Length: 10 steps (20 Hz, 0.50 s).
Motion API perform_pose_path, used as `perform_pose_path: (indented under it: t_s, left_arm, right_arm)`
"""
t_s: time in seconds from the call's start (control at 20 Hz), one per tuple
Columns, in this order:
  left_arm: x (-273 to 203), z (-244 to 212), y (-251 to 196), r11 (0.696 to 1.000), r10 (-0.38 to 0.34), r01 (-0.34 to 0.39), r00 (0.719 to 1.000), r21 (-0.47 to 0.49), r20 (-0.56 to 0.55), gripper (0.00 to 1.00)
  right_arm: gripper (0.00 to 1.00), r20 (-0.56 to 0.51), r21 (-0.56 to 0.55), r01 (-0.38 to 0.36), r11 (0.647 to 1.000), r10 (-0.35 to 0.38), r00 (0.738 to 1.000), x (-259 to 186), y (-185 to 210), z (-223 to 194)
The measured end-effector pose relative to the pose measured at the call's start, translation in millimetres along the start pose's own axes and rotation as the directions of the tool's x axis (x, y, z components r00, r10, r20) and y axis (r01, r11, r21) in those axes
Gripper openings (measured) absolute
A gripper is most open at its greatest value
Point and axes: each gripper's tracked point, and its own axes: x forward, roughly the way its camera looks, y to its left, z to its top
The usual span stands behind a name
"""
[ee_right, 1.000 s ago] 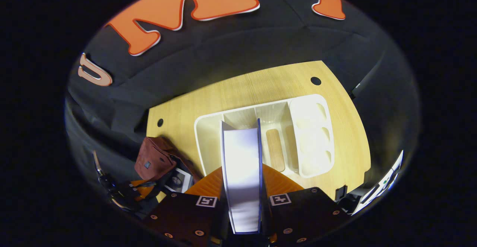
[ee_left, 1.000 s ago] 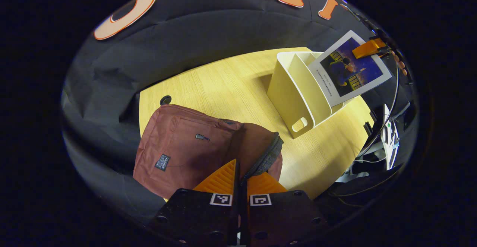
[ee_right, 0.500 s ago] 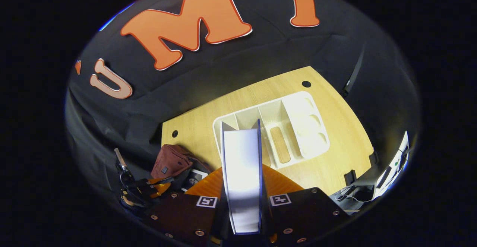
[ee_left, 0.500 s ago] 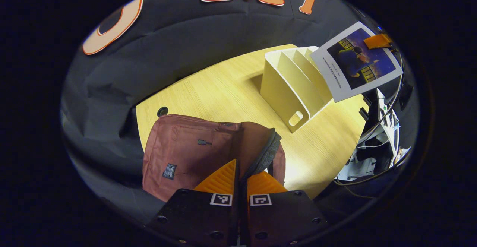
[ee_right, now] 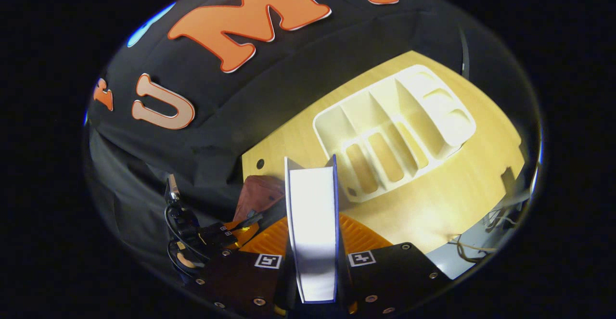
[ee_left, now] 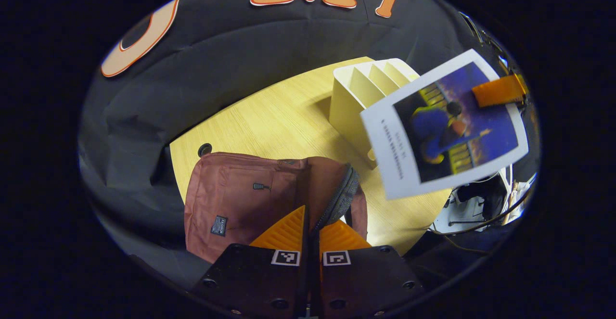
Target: Open the schoolbag, grab two books from the bookshelf and put them into the schoolbag.
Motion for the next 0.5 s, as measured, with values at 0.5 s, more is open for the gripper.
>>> perform_pose_path:
  t_s: [0.5]
  left_arm:
    - [-34, 11, 8, 0.999, 0.029, -0.03, 0.998, 0.019, 0.047, 0.04]
  right_arm:
    - [0.35, -0.124, 0.102, -0.12, 0.987, 0.133, 0.983, 78, 30, -66]
